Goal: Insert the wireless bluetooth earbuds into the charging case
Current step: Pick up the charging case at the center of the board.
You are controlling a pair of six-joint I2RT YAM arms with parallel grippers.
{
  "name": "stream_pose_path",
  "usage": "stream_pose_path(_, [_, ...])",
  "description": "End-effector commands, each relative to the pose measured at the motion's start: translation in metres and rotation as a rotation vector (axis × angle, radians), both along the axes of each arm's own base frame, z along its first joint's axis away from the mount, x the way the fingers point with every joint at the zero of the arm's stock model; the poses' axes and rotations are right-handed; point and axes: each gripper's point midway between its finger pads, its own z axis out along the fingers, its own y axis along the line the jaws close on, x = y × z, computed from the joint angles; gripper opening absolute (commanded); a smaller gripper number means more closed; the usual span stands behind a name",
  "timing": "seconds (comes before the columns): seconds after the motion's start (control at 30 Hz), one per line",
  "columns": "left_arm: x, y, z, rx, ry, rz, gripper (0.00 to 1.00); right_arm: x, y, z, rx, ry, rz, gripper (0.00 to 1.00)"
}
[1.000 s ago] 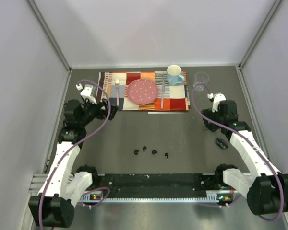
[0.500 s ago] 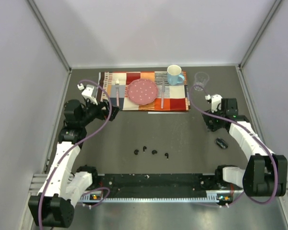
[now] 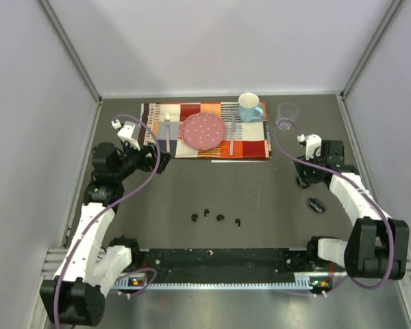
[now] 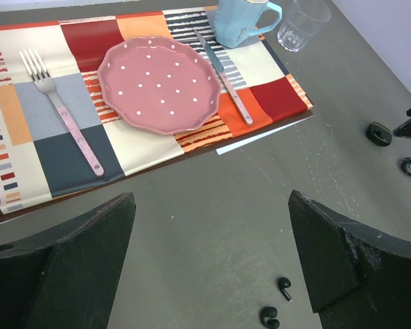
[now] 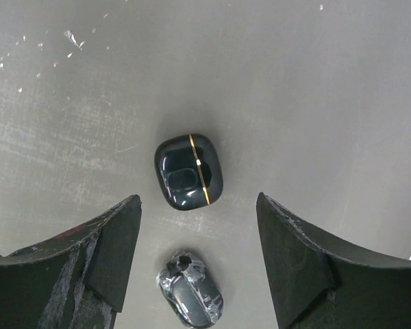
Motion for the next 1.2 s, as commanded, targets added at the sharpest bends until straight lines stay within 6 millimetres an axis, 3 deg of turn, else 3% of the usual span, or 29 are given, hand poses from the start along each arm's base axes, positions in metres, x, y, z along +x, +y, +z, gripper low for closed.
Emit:
stream_pose_path(0.0, [0.001,-0.002,0.022,-0.001,-0.096,-0.011,0.99,0.012,0.004,0.0,0.029,-0.02,0.021,0.68])
stream_pose_path(0.27, [0.001,-0.002,0.021,-0.004,-0.094,-0.007,0.99,0.015,0.006,-0.01,0.052,0.017,0.006,0.68])
stream_pose_path(0.5, [0.0,-0.001,0.02,-0.01,-0.093,-0.002,0.99,0.017,0.01,-0.032,0.088,0.082,-0.012,0.66])
stream_pose_path(0.93, [0.001,0.0,0.018,-0.012,-0.082,0.007,0.99,0.018,0.017,-0.034,0.133,0.073,-0.022,0.56])
stream_pose_path(1.17, [0.001,-0.001,0.018,-0.013,-0.082,0.005,0.99,0.012,0.019,-0.029,0.157,0.113,-0.05,0.66])
